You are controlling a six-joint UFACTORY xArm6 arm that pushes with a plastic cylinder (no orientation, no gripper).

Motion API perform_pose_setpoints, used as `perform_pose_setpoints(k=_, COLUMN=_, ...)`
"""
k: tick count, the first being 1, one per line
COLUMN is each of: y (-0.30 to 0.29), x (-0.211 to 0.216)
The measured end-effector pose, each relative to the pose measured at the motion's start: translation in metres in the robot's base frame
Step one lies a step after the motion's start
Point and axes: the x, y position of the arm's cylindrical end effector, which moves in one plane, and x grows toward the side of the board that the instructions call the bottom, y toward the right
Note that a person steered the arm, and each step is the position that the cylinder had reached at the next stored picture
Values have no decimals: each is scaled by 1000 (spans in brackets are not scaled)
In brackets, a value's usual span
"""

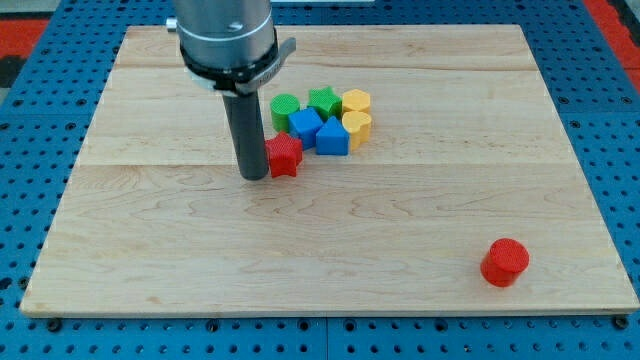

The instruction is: Move red circle towards red star

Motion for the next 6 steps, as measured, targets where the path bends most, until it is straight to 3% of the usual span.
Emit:
perform_pose_setpoints(k=2, y=42, x=-49)
perform_pose_setpoints(k=3, y=22, x=-30)
perform_pose_setpoints(k=4, y=43, x=47)
perform_pose_setpoints(k=5, y=109, x=134)
perform_pose_setpoints(k=6, y=115, x=151)
